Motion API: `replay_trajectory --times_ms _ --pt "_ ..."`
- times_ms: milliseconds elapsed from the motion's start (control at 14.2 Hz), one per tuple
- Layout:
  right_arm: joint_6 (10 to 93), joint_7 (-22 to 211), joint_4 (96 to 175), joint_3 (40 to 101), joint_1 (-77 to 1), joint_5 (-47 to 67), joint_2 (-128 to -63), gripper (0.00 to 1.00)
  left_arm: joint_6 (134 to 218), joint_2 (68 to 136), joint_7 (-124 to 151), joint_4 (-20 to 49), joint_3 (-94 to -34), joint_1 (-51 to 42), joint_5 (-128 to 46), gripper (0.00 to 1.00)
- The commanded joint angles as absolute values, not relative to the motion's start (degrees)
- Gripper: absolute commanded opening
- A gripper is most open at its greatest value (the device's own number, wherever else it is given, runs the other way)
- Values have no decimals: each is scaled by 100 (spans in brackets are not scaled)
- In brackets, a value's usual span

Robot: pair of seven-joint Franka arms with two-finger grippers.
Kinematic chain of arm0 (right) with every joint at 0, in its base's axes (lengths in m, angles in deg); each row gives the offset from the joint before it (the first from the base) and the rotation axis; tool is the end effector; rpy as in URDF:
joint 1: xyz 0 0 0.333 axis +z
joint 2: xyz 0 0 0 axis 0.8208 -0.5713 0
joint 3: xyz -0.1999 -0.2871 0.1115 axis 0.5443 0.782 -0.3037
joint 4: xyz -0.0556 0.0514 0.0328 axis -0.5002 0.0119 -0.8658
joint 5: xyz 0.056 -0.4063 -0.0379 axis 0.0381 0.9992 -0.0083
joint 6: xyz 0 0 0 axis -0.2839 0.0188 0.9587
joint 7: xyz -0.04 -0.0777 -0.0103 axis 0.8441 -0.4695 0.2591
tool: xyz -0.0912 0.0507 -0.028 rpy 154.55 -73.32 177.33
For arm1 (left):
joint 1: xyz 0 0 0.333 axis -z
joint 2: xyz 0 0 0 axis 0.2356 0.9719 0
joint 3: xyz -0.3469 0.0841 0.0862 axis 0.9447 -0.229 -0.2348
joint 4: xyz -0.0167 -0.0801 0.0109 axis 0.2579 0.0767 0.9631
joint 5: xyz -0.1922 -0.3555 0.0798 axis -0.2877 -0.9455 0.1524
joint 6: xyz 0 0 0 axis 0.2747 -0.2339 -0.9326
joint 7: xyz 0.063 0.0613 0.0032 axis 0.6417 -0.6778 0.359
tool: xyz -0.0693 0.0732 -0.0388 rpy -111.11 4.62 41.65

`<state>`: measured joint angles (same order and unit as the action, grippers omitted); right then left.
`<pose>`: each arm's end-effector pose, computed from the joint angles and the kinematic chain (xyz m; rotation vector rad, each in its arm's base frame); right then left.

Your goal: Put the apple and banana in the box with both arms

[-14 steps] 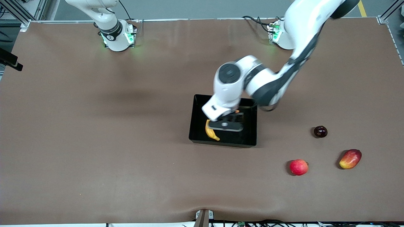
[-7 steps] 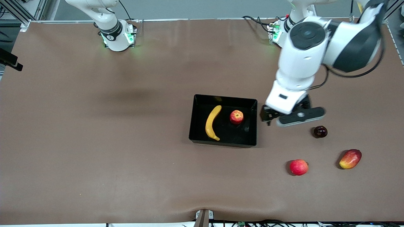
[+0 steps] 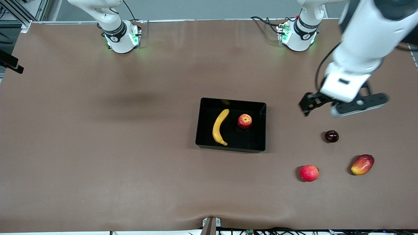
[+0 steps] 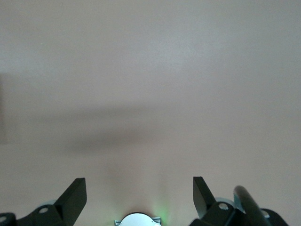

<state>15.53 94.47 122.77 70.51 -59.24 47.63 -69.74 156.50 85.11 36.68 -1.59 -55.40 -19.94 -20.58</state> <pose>0.5302 -0.0902 0.7150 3.1313 -0.1252 -0.1196 0.6109 -0.1803 0.6636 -3.0463 -0.2303 -0.2397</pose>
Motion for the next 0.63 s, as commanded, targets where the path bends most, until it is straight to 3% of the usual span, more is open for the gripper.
replay_trajectory --times_ms 0,282,564 --pt "1506 9501 12264 6973 -6087 4645 -6977 100 15298 8047 2181 83 -6575 -1488 -2297 100" --pt "1506 9501 12273 6973 -6131 4627 -6986 100 15007 7574 1492 424 -7570 -1354 -3202 100" --pt "1506 9501 12273 6973 -6131 4619 -6986 100 14954 7108 1367 916 -7590 -1389 -3203 100"
